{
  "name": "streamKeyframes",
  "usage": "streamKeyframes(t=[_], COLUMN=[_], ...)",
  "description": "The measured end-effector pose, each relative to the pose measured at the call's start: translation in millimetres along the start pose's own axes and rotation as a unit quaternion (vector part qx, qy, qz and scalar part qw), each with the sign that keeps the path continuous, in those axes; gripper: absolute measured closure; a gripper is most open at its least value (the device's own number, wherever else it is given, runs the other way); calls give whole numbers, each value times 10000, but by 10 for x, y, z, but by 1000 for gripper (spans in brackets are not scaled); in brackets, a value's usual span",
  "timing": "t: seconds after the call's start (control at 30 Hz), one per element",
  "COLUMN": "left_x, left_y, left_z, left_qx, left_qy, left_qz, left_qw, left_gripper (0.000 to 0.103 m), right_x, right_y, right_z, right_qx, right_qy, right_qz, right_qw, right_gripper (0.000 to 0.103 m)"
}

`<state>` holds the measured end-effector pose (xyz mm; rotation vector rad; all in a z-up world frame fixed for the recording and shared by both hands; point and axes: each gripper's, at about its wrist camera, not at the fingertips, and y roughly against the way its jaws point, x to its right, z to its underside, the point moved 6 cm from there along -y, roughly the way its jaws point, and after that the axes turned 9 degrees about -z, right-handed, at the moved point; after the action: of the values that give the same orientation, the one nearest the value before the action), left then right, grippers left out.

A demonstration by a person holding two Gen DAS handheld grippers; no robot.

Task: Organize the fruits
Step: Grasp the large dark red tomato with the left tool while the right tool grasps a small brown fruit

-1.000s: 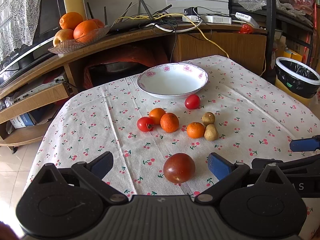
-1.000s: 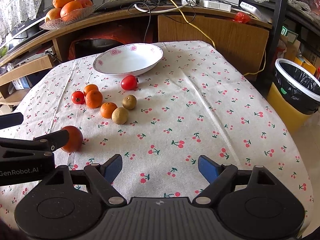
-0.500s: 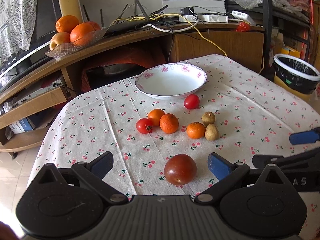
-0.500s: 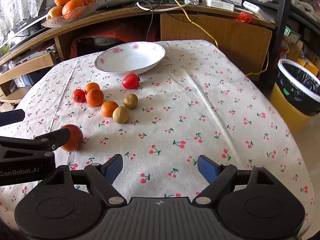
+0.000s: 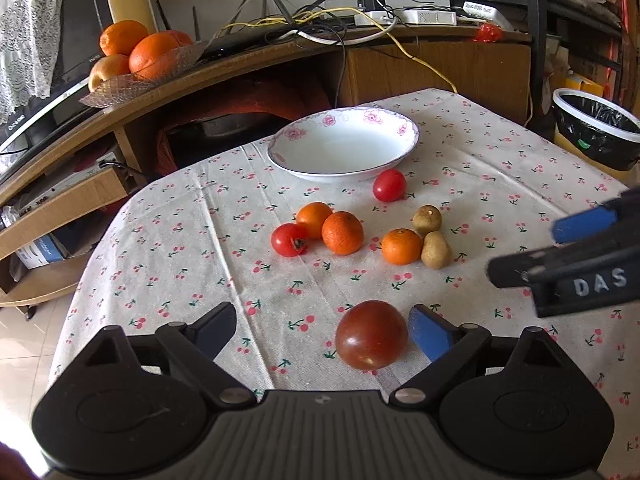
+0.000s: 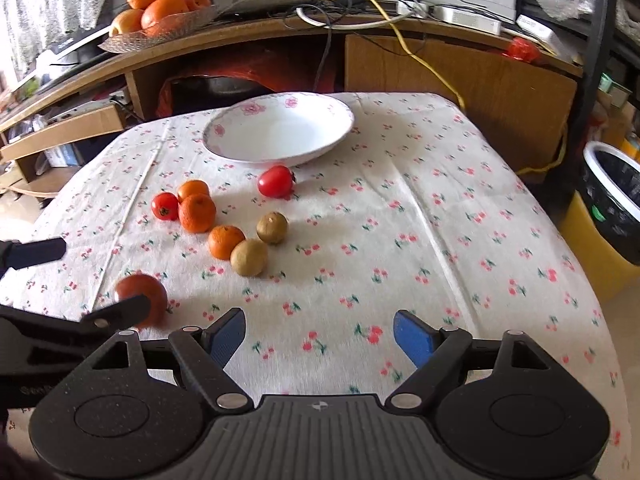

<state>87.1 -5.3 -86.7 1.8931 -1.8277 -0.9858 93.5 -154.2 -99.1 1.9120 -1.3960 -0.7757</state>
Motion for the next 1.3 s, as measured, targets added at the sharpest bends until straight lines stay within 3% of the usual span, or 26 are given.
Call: streamKeyframes(t=[0.2, 0.33, 0.5, 0.77, 1.0, 1.3], left_x=[60, 92, 147, 218, 244, 186], left_y=[-42, -48, -63, -158, -155, -193], left_z=[-8, 8, 25, 101, 94, 50], left_qx=[61, 135, 99, -238, -261, -388], left_qy=[-167, -287, -342, -271, -271, -180], left_qz=[-10, -4, 188, 630, 690, 736], left_qw=[9998, 9995, 9992, 9974, 9969, 9964], left_gripper=[7, 10, 16, 47, 51, 55], right_x=[-49, -113, -192, -220, -214, -190], right_y=[-163, -329, -488, -613, -633, -594], right_z=[-160, -228, -257, -288, -310, -301], right_qx=[-75, -211, -367, -474, -465, -493], right_qy=[215, 403, 579, 700, 769, 673], right_qz=[-411, -663, -903, -1054, -1138, -1178], right_qw=[9989, 9968, 9936, 9908, 9894, 9895], right_gripper=[38, 53, 60, 68, 80, 81])
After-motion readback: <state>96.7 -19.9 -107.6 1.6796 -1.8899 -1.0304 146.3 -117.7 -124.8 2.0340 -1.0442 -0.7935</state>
